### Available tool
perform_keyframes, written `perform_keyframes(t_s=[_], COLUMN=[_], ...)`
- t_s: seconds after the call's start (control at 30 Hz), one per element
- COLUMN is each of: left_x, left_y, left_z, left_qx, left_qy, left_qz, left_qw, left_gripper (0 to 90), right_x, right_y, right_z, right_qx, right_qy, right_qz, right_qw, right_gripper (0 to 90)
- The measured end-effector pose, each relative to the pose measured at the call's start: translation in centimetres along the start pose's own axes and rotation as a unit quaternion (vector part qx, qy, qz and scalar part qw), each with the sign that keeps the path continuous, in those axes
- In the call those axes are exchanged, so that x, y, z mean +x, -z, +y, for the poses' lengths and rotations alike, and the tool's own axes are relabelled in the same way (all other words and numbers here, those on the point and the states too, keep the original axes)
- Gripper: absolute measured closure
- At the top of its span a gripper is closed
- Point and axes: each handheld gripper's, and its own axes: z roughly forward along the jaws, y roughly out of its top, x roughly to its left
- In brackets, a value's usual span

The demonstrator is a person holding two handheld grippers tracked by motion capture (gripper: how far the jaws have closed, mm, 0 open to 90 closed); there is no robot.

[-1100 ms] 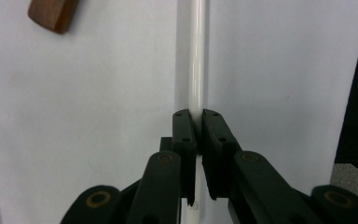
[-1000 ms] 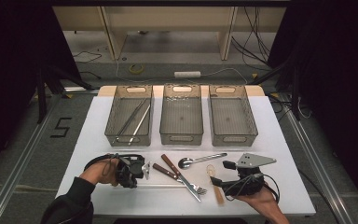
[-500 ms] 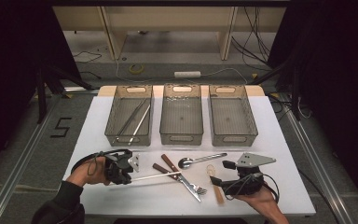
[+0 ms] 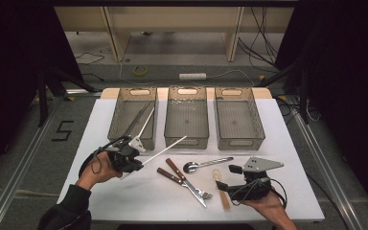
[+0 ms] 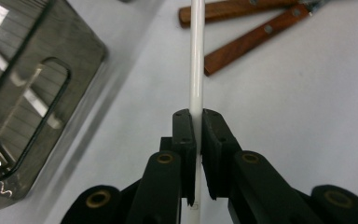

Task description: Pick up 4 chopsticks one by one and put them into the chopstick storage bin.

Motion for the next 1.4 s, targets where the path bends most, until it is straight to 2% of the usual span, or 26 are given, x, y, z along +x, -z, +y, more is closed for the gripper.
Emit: perform_keyframes(t_s=[0.3,0.73,0.93,1.07,1.2,1.23,1.27,1.3,1.37,1.4], left_x=[0.6,1.6,2.8,4.0,5.4,5.6,6.1,6.4,7.0,7.3], left_y=[0.4,1.3,1.9,2.5,3.2,3.3,3.5,3.6,3.9,3.9], left_z=[0.6,1.9,2.4,2.5,2.8,2.8,2.9,3.0,3.1,3.2], left_qx=[-0.025,-0.057,-0.082,-0.103,-0.123,-0.123,-0.129,-0.131,-0.129,-0.129], left_qy=[0.029,0.049,0.070,0.090,0.114,0.116,0.123,0.128,0.128,0.134], left_qz=[0.009,0.023,0.034,0.045,0.053,0.055,0.057,0.057,0.066,0.069], left_qw=[0.9992,0.9970,0.9936,0.9896,0.9845,0.9840,0.9823,0.9814,0.9812,0.9801], left_gripper=[83.9,83.9,83.9,83.9,83.9,83.9,83.9,83.9,83.9,83.9], right_x=[0.0,0.0,0.0,0.0,-0.1,0.0,0.0,0.0,0.0,0.0], right_y=[0.0,0.2,0.2,0.2,0.2,0.2,0.2,0.2,0.2,0.2], right_z=[0.0,0.0,0.0,0.0,0.0,0.0,0.0,0.0,0.0,0.0], right_qx=[0.000,-0.005,-0.008,-0.009,-0.011,-0.010,-0.010,-0.010,-0.010,-0.009], right_qy=[0.001,0.002,0.002,0.002,-0.001,0.000,0.001,0.001,0.001,0.001], right_qz=[-0.001,-0.004,-0.006,-0.007,-0.007,-0.006,-0.006,-0.006,-0.005,-0.005], right_qw=[1.0000,1.0000,0.9999,0.9999,0.9999,0.9999,0.9999,0.9999,0.9999,0.9999], right_gripper=[25.0,25.0,25.0,25.0,24.9,24.9,24.9,24.9,24.9,24.9])
